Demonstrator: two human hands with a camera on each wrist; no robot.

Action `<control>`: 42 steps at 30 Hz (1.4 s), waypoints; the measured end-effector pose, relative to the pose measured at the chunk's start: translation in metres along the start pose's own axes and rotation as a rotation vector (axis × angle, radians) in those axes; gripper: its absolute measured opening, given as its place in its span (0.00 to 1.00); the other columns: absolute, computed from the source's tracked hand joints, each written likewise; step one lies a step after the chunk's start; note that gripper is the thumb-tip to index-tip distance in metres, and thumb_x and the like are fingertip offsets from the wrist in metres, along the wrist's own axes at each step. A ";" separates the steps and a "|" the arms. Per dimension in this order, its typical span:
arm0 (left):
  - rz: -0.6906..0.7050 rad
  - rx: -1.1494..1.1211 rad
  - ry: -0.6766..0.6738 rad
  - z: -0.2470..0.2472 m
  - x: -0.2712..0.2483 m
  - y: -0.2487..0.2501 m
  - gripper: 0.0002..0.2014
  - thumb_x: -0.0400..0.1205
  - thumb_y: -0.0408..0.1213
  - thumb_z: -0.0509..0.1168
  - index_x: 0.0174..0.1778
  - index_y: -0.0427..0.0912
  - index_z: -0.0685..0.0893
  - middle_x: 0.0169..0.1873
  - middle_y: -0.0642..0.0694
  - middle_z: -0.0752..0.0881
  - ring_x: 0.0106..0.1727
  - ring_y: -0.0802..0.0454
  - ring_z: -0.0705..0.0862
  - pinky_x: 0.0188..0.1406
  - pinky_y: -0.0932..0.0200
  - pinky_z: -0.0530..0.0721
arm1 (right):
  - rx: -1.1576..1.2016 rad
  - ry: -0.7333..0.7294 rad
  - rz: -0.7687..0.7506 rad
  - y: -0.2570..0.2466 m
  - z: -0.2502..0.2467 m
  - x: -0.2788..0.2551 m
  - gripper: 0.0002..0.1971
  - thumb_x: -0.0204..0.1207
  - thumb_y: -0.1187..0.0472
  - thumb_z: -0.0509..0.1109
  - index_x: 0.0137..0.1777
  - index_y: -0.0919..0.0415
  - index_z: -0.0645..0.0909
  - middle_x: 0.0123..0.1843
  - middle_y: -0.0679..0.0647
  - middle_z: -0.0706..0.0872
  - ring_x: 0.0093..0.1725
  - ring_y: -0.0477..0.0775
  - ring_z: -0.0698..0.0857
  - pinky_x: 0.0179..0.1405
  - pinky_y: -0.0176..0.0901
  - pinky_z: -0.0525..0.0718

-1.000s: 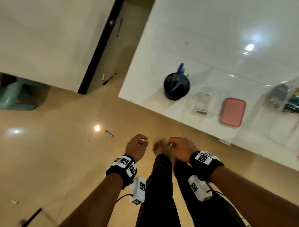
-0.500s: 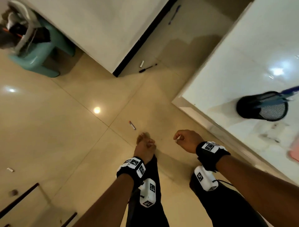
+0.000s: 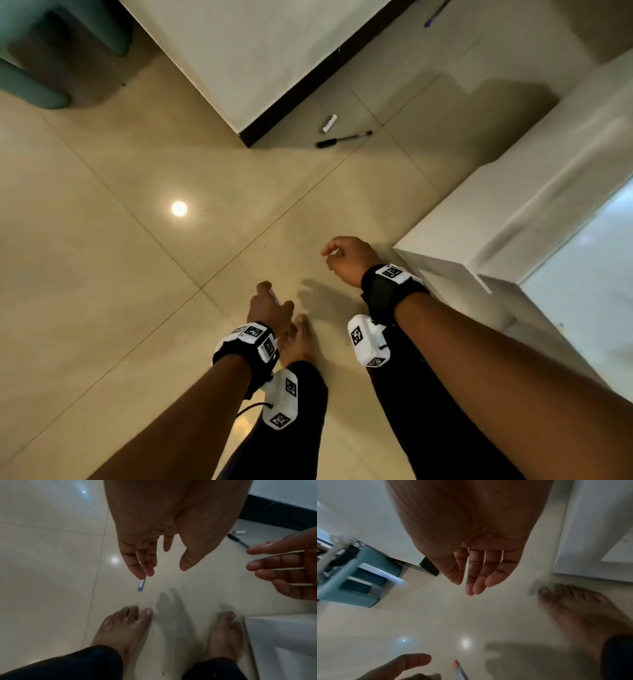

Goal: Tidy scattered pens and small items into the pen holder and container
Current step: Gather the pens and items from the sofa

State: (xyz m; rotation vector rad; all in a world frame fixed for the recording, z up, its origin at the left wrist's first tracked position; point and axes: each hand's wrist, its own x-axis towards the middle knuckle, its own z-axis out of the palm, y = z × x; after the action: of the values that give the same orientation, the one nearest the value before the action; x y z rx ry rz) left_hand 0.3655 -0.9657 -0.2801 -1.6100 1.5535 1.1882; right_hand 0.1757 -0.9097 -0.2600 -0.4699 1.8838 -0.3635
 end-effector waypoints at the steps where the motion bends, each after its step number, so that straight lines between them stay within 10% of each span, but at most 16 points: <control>1: -0.030 -0.001 0.021 0.006 0.022 0.000 0.35 0.80 0.42 0.68 0.79 0.39 0.59 0.67 0.29 0.75 0.61 0.31 0.80 0.50 0.50 0.77 | 0.011 0.021 0.007 0.007 0.003 0.023 0.07 0.76 0.59 0.68 0.43 0.44 0.82 0.44 0.49 0.88 0.49 0.56 0.88 0.55 0.47 0.84; 7: -0.157 -0.006 0.061 0.034 0.104 0.000 0.31 0.75 0.42 0.67 0.70 0.45 0.60 0.61 0.33 0.77 0.50 0.30 0.84 0.45 0.43 0.85 | 0.056 0.182 0.028 0.028 -0.005 0.121 0.10 0.76 0.63 0.65 0.50 0.48 0.83 0.53 0.50 0.87 0.50 0.54 0.84 0.44 0.37 0.73; 14: -0.068 0.036 0.131 0.051 0.119 0.010 0.20 0.76 0.31 0.64 0.62 0.39 0.65 0.56 0.31 0.81 0.53 0.29 0.82 0.42 0.49 0.75 | 0.546 0.473 0.178 0.008 -0.020 0.168 0.12 0.75 0.65 0.63 0.52 0.50 0.83 0.52 0.58 0.88 0.45 0.60 0.88 0.44 0.49 0.87; 22: -0.166 -0.087 0.216 0.034 0.113 0.010 0.18 0.79 0.38 0.64 0.61 0.41 0.66 0.60 0.31 0.75 0.56 0.27 0.80 0.50 0.42 0.79 | -0.068 0.513 -0.146 -0.043 -0.082 0.208 0.22 0.74 0.65 0.67 0.68 0.53 0.75 0.67 0.58 0.74 0.59 0.62 0.81 0.51 0.41 0.76; 28: -0.018 0.002 0.162 0.050 0.124 0.029 0.24 0.74 0.30 0.66 0.63 0.44 0.64 0.57 0.34 0.80 0.50 0.29 0.83 0.45 0.45 0.80 | -0.658 0.339 -0.217 -0.018 -0.115 0.238 0.19 0.77 0.57 0.67 0.67 0.56 0.71 0.65 0.60 0.70 0.62 0.67 0.74 0.46 0.51 0.75; 34: 0.139 -0.109 0.224 0.043 0.118 0.063 0.14 0.80 0.29 0.58 0.62 0.36 0.71 0.58 0.33 0.79 0.51 0.32 0.80 0.45 0.51 0.71 | -0.754 0.232 -0.182 -0.002 -0.092 0.220 0.17 0.80 0.56 0.64 0.67 0.60 0.72 0.64 0.62 0.79 0.62 0.67 0.81 0.52 0.50 0.78; 38: 0.285 -0.249 0.255 0.016 0.107 0.093 0.12 0.78 0.25 0.53 0.54 0.43 0.71 0.46 0.29 0.83 0.31 0.53 0.81 0.35 0.56 0.71 | -0.460 0.016 -0.004 -0.007 -0.077 0.197 0.14 0.82 0.54 0.64 0.63 0.58 0.79 0.61 0.60 0.85 0.60 0.64 0.84 0.49 0.43 0.77; 42: 0.397 -0.287 0.248 -0.029 0.094 0.128 0.13 0.76 0.32 0.51 0.53 0.52 0.68 0.33 0.33 0.82 0.33 0.39 0.83 0.33 0.46 0.82 | -0.100 -0.005 0.021 -0.017 -0.083 0.157 0.06 0.80 0.52 0.65 0.54 0.49 0.80 0.55 0.56 0.88 0.53 0.61 0.87 0.55 0.49 0.85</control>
State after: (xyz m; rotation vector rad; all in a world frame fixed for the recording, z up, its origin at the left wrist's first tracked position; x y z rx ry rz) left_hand 0.2381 -1.0503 -0.3313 -1.7318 2.0043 1.5228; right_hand 0.0514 -0.9990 -0.3515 -0.5175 1.9066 -0.2547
